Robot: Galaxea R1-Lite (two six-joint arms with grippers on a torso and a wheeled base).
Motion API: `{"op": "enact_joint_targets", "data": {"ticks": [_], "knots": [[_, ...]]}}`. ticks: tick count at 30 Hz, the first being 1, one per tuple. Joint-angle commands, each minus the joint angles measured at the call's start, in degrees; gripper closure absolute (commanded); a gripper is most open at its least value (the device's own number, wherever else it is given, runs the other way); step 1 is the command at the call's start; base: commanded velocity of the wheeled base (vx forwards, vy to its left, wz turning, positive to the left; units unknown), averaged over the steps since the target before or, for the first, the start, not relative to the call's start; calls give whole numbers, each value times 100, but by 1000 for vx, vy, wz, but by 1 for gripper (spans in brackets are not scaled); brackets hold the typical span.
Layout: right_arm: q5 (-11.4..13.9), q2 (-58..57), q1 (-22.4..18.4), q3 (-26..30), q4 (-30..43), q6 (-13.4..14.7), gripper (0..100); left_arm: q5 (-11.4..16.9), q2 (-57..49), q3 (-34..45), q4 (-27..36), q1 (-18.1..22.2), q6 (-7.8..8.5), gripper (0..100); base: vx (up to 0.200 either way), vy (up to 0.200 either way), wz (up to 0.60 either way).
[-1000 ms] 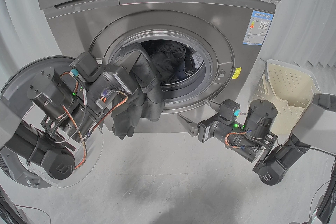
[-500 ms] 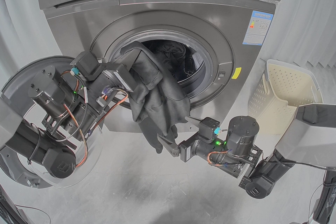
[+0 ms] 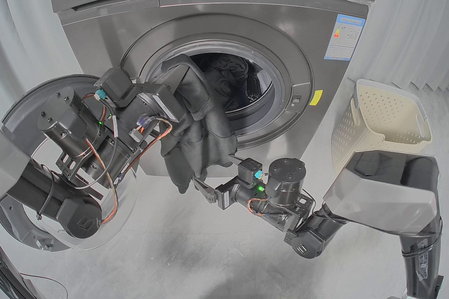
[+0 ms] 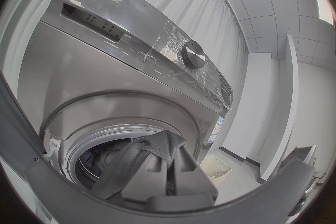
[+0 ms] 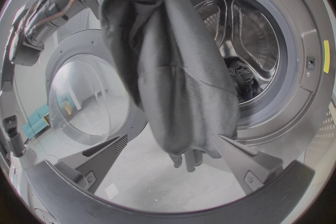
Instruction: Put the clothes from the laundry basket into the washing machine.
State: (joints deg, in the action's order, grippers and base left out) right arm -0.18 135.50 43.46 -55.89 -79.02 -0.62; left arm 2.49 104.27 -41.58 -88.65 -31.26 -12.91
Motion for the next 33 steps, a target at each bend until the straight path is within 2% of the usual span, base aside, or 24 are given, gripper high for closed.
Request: {"op": "enact_joint_targets", "data": {"ticks": [1, 8, 10, 13, 18, 19, 28, 29, 33], "knots": [[-87, 820, -57, -818, 97, -35, 0, -20, -12, 1, -3, -12, -1, 100, 0, 0, 0], [-131, 978, 22, -1187, 159, -26, 0, -29, -3, -43, -3, -3, -1, 100, 0, 0, 0], [-210, 1031, 22, -1292, 176, -26, 0, -29, -3, -43, -3, -3, -1, 100, 0, 0, 0], [-219, 1137, -48, -1433, 203, -26, 0, -29, -12, -43, -3, -3, -1, 100, 0, 0, 0], [-307, 1444, -356, -2040, 264, -17, 0, -29, -12, -43, -3, -3, -1, 100, 0, 0, 0], [-351, 1453, -400, -2119, 264, 1, 100, -29, -12, -43, -3, -3, -1, 100, 0, 0, 0], [-377, 1031, -461, -1864, 212, 18, 100, -20, 24, -43, -3, 49, -1, 100, 0, 0, 0], [-377, 636, -452, -1433, 194, 18, 100, -20, 32, -43, -3, 49, -1, 100, 0, 0, 0], [-360, -103, -461, -765, 185, 9, 100, -29, 41, -25, -3, 58, -1, 100, 0, 0, 0]]}}
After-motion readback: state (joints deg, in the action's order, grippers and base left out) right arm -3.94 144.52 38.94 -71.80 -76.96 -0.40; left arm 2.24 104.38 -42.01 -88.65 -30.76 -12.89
